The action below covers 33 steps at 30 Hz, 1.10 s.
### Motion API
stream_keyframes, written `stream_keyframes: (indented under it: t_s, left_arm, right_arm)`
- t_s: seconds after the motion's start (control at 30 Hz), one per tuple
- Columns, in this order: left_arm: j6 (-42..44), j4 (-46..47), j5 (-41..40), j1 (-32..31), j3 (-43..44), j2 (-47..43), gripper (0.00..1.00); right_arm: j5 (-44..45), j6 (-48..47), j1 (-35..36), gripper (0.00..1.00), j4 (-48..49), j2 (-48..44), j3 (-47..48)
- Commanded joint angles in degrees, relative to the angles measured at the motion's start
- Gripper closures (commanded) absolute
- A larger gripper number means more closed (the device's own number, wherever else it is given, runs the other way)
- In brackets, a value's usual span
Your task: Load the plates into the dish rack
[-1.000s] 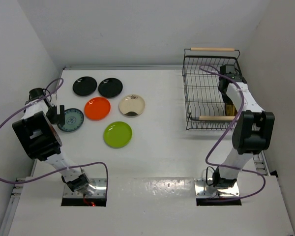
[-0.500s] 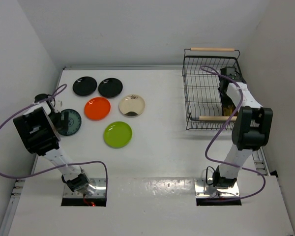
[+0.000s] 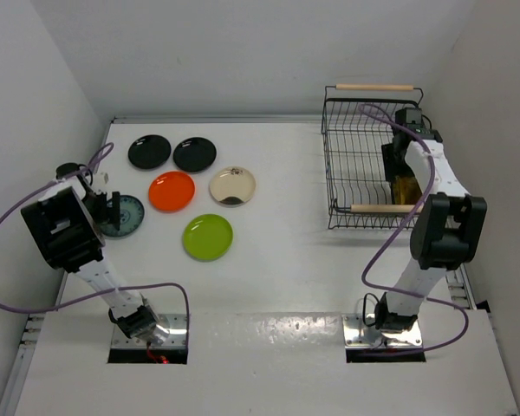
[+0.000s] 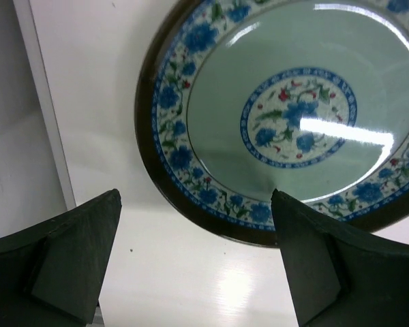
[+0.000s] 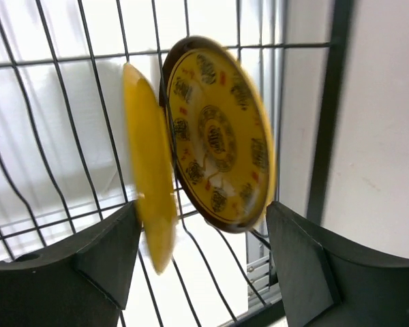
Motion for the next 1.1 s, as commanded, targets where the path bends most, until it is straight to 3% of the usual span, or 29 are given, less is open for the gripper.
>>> stream_keyframes:
  t_s: [0.0, 0.07, 0.17, 0.37, 0.5, 0.57, 0.7, 0.8, 0.9, 1.03, 1.07]
  left_arm:
    - [0.1, -0.2, 1.5, 0.9, 2.3, 2.2, 0.04]
    - [-0.6, -0.2, 1.5, 0.9, 2.3, 3.7, 0.05]
    - [-1.1, -0.2, 1.5, 1.5, 2.3, 4.8, 0.05]
    - [-0.5, -0.2, 1.5, 1.5, 2.3, 4.3, 0.05]
    - [0.1, -0.2, 1.5, 2.0, 2.3, 4.3, 0.05]
    - [0.1, -0.8, 2.8, 2.0, 2.3, 4.3, 0.05]
    - [0.1, -0.8, 4.1, 2.0, 2.3, 5.4, 0.06]
    - [-0.5, -0.8, 4.1, 2.0, 2.9, 7.7, 0.06]
    - [-1.0, -0.8, 3.4, 2.0, 4.1, 9.7, 0.09]
    - [-1.0, -1.3, 5.3, 2.5, 4.6, 11.8, 0.42]
    - [-1.0, -1.8, 7.6, 2.5, 4.6, 11.8, 0.65]
  right_arm:
    - [-0.6, 0.4, -0.4, 0.28, 0.2, -4.1, 3.2]
    - [0.6, -0.1, -0.5, 0.3, 0.3, -3.8, 3.2]
    - [1.1, 0.0, -0.8, 0.44, 0.2, -2.6, 2.9]
    - [2.8, 1.1, -0.9, 0.53, -0.5, -0.6, 1.9]
    - [7.3, 1.4, -1.0, 0.71, 0.1, -0.5, 1.2]
    - [6.8, 1.6, -1.1, 0.69, 0.6, -1.5, 0.8]
    - [4.1, 2.4, -1.1, 0.51, 0.4, -3.0, 2.4]
    - [3.6, 2.4, -0.8, 0.43, -0.5, -4.0, 4.0]
    - [2.5, 2.3, -0.6, 0.42, -0.9, -5.9, 4.8]
    - [2.0, 1.5, 0.5, 0.4, -0.3, -8.9, 4.9]
    - [2.1, 1.0, 0.6, 0.4, 0.1, -10.0, 4.8]
